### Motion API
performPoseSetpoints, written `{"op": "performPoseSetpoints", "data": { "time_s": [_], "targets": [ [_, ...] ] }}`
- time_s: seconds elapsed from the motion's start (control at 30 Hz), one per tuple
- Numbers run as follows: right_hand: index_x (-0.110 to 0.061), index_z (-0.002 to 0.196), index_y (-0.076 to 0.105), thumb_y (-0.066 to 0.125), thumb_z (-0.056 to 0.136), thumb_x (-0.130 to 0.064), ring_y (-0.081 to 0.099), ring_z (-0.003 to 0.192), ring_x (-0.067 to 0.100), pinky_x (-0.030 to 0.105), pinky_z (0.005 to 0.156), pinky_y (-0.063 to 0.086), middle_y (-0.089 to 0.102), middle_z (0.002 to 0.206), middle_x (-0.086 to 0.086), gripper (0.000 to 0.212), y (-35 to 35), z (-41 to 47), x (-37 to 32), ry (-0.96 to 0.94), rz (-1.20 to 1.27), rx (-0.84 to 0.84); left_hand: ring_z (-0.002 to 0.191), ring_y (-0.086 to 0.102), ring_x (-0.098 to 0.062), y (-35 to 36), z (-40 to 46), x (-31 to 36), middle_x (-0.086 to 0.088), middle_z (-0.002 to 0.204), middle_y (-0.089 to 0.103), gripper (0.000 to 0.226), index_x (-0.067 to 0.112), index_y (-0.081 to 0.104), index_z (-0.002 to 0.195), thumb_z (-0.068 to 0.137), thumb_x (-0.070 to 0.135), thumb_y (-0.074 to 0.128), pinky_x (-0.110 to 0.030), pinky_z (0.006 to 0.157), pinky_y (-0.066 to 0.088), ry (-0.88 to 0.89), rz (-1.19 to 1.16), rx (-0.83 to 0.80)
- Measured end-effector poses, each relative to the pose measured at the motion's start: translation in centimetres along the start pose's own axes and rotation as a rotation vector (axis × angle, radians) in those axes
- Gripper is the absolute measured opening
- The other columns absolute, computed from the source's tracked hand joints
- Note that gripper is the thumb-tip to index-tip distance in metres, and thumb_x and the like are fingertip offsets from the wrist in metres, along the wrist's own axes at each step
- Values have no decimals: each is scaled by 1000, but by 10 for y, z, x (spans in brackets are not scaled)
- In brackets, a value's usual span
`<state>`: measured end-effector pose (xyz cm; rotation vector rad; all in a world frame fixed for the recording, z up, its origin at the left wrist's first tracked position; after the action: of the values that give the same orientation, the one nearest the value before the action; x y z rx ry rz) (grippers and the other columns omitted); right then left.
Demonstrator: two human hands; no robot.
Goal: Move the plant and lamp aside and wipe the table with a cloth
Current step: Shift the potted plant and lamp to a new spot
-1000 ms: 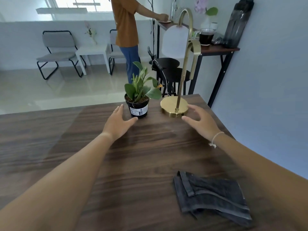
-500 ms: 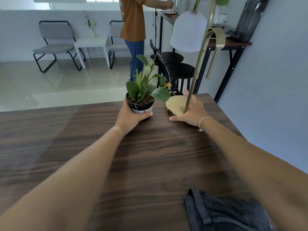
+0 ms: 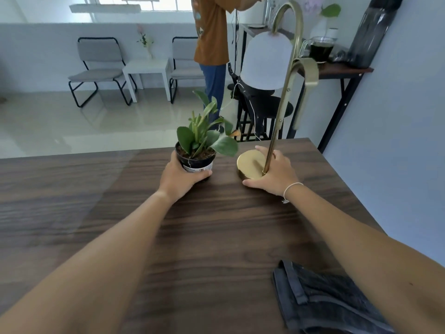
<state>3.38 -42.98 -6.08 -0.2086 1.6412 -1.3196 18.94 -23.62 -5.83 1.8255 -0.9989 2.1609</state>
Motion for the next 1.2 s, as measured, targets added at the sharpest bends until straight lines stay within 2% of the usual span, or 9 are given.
{"op": "performPoseSetpoints", "data": {
  "time_s": [0.23,0.4,0.6,0.7,0.83,0.93,1.07,1.2],
  "targets": [
    [-39,134,33,77,55,-54,30,126,29,39,101,36,33,136,6,91,20,-47,-30,-35,16,23,112,56,-15,-39,-41,-13,4,123,61,86,22,43,130,57,28,87,-28,95,44,-13,-5,65],
    [-36,130,37,76,55,-55,30,126,28,39,100,39,32,136,5,86,23,-75,-38,-11,6,28,111,58,-15,-51,-68,-20,5,121,62,84,22,44,127,55,29,88,-32,97,46,-20,-13,51],
    [-32,132,35,75,58,-54,26,130,29,38,102,34,28,140,7,87,24,-108,-46,-12,-15,13,111,57,-15,-51,-93,-20,5,121,62,84,22,44,127,56,31,87,-32,96,46,-18,-5,33],
    [-29,135,33,75,59,-56,23,133,28,38,104,32,25,143,7,91,22,-117,-47,2,-27,-7,112,55,-15,-49,-100,-18,5,123,59,86,21,40,131,59,28,86,-28,94,43,-17,-23,26],
    [-27,142,22,71,61,-62,13,140,31,40,112,22,15,153,10,102,20,-121,-47,21,-62,-64,116,55,-15,-50,-109,-17,5,125,59,81,22,42,130,61,29,85,-32,99,44,-18,-35,22],
    [-29,145,13,69,63,-63,8,143,31,42,114,17,9,156,14,106,17,-125,-45,28,-45,-108,118,53,-15,-53,-120,-18,8,123,58,78,23,42,131,65,28,83,-27,95,40,-4,8,2],
    [-34,145,11,67,69,-59,9,144,28,45,113,18,11,156,11,98,3,-146,-35,40,38,-112,133,41,-14,-62,-133,-25,4,145,44,90,24,27,144,70,34,78,-26,103,33,8,94,-33],
    [-32,145,17,61,74,-59,12,144,21,42,115,18,15,157,4,87,-9,-174,-20,71,36,-109,140,31,-20,-66,-142,-30,-2,152,34,92,17,20,148,76,42,70,-36,113,30,-18,222,-26]
  ]
}}
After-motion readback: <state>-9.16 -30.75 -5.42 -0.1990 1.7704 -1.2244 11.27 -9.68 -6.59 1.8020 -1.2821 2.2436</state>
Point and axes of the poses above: each hand's wrist, its own z-axis towards the middle knuckle, its own y-axis out of the palm, x = y × z, the point moved 2 cm from there along z, towards the middle knuckle
